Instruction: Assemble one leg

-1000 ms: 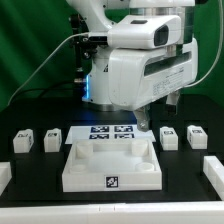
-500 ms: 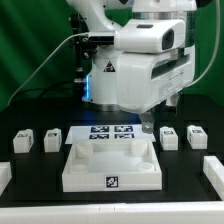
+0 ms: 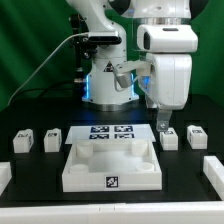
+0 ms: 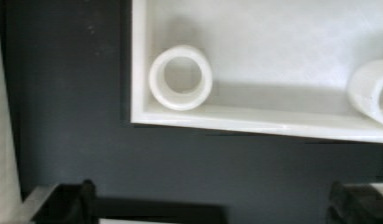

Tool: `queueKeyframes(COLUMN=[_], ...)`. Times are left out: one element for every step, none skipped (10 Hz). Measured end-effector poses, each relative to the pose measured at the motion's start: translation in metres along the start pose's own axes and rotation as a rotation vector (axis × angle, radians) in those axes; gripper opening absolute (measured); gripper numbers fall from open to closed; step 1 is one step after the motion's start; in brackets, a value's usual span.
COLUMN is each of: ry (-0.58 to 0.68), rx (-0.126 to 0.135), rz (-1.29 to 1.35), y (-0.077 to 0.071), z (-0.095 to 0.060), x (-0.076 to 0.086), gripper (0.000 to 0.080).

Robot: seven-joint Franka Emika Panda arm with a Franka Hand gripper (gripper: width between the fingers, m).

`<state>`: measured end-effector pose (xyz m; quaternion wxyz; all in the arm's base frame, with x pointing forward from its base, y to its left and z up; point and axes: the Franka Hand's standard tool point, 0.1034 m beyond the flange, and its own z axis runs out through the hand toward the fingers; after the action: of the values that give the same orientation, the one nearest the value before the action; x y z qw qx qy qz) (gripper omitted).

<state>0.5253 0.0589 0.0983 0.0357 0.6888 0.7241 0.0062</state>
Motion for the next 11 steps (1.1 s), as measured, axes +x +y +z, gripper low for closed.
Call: queueKeyframes(ry=[0.0, 0.0, 0.002, 0.009, 0.008, 0.011, 0.01, 0.005, 0.005, 0.005, 0.005], rx=[0.001, 0.002, -0.003, -0.002, 0.025, 0.04, 0.065, 0.089, 0.081, 0.082, 0.083], rz=[0.0, 0.0, 0.004, 0.01, 0.009, 0.016, 0.038, 0.059, 0.061, 0.061, 0.061], y=[0.0, -0.001, -0.002, -0.024, -0.059, -0.081, -0.101, -0.105, -0.099, -0.101, -0.101], z=[0.001, 0.001, 0.003, 0.014, 0.027, 0.036, 0.047, 0.051, 0.049, 0.05, 0.05], x=[0.0, 0.0, 0.0, -0.003, -0.008, -0.014, -0.021, -0.024, -0.025, -0.025, -0.025], gripper=[0.065, 0.065, 0.065, 0.065, 0.065, 0.065, 0.065, 0.065, 0.065, 0.065, 0.065])
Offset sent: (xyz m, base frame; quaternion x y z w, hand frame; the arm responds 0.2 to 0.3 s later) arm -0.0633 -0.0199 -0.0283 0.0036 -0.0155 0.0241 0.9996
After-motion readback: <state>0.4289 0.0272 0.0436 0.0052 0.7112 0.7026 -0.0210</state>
